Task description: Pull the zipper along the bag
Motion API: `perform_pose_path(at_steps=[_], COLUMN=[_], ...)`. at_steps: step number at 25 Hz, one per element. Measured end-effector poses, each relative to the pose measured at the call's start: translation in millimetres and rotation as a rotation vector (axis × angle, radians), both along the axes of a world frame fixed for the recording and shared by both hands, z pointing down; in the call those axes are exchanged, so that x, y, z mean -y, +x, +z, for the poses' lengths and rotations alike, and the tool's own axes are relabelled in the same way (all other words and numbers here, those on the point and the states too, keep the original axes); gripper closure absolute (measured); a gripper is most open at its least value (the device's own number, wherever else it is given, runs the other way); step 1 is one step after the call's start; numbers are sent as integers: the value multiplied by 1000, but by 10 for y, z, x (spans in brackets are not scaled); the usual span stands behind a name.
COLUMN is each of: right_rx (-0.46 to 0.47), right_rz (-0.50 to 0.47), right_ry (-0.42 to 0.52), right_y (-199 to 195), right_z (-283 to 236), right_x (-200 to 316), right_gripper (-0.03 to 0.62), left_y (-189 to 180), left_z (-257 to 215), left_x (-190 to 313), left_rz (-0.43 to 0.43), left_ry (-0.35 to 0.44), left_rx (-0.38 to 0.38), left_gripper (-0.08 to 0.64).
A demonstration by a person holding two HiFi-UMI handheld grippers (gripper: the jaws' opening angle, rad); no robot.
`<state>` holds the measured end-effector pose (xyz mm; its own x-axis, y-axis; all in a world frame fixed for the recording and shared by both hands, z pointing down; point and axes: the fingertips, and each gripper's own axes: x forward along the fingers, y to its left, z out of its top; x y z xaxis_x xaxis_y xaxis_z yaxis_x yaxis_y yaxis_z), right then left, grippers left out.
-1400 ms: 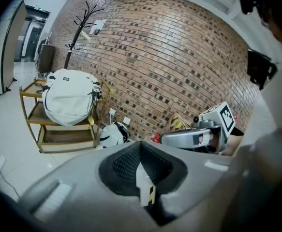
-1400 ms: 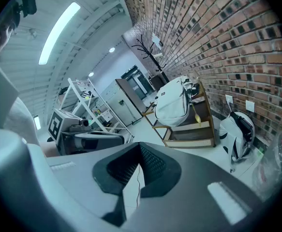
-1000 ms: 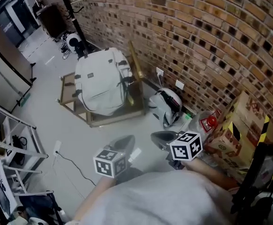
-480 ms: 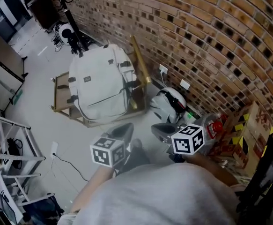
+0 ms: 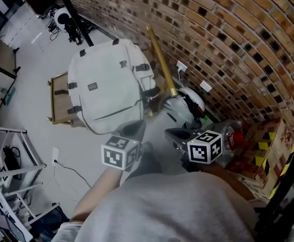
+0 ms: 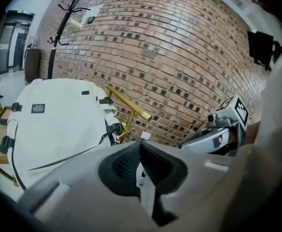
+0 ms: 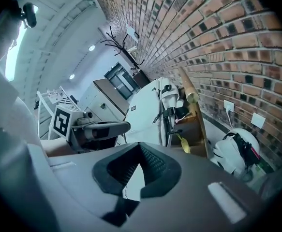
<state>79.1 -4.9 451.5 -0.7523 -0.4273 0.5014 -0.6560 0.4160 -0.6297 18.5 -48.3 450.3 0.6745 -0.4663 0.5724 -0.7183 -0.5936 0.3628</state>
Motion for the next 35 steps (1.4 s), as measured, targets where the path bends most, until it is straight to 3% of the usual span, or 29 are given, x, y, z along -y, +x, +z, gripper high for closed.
perform_pose_path(at_steps=[4,6,12,15,17,28,31,35], right_rx=[1,-3,-6,-4,-2,0,0,-4], right_rz=[30,51,113,141,154,198,192,180], right_ry=[-19,-27,-47,-62,-70,-106,-112,-115], right_y=[39,94,270,340,364,440,423,400], right_z=[32,54,112,156,178,271,278,296], right_x=[65,78,75,56,47,71,85,139], right_gripper=[594,594,594,594,594,594,594,594], left_y=[55,83,109,144,163,312,262,213], left_z=[71,127,372,510,591,893,905,806], left_x=[215,307,647,784,857,1041,1066,1055], left_rz=[39,66,102,121,127,208,196,175], left_ry=[46,79,154,167,166,198,186,158], left_rx=[68,128,308,375,405,511,496,409], left_gripper=[558,480,443,383,382,407,526,529])
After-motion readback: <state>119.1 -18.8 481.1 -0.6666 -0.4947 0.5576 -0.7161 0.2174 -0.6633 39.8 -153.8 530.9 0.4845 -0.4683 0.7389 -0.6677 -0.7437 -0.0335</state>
